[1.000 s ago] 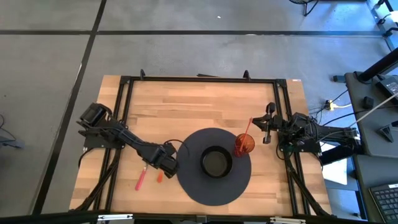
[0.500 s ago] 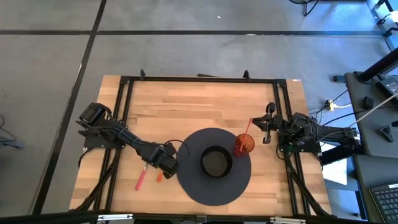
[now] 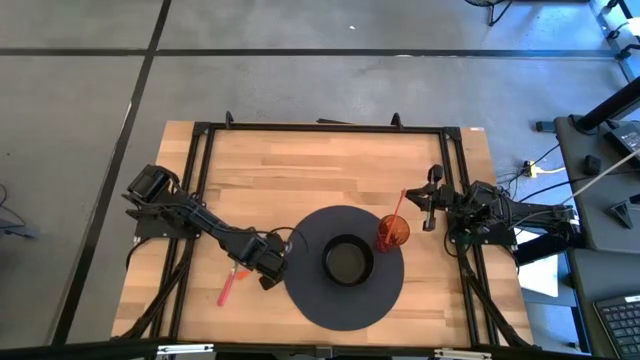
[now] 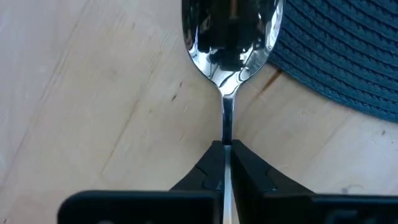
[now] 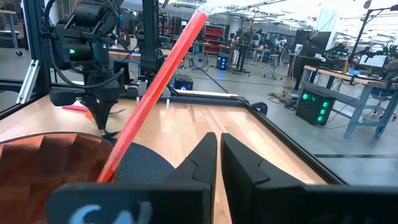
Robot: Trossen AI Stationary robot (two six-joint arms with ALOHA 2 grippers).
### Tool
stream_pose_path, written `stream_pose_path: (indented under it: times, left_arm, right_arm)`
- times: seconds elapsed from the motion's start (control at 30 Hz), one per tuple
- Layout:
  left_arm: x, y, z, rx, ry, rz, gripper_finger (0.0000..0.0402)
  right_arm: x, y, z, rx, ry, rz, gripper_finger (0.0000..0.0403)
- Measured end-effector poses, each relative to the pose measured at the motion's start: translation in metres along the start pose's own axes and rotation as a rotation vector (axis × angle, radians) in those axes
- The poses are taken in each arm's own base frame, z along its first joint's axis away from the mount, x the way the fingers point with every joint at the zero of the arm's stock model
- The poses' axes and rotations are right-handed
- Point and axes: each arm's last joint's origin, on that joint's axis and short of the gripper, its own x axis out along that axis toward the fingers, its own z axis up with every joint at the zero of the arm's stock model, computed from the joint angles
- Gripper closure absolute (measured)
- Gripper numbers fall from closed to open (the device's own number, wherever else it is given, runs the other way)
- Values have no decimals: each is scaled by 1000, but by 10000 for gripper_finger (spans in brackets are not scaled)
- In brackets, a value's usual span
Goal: Pick & Place Utensil
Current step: Put the orange spoon into the black bowl
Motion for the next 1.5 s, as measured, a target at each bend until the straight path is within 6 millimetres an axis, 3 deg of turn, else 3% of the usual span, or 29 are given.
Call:
stream_pose_path:
  times: [0.23, 0.63, 0.8, 1.3, 1.5]
  left_arm:
    - [-6, -7, 1, 72, -23, 27, 397]
    - [-46, -21, 18, 155, -135, 147, 398]
    - [-60, -28, 25, 303, -190, 146, 398]
    - [-154, -53, 79, 707, -554, 243, 398]
    - [-163, -63, 110, 813, -574, 304, 398]
  right_arm:
    - [0, 0, 0, 0, 0, 0, 379]
    - [0, 0, 0, 0, 2, 0, 379]
    - [1, 0, -1, -1, 12, 2, 379]
    - [1, 0, -1, -1, 12, 0, 379]
    - [1, 0, -1, -1, 12, -1, 379]
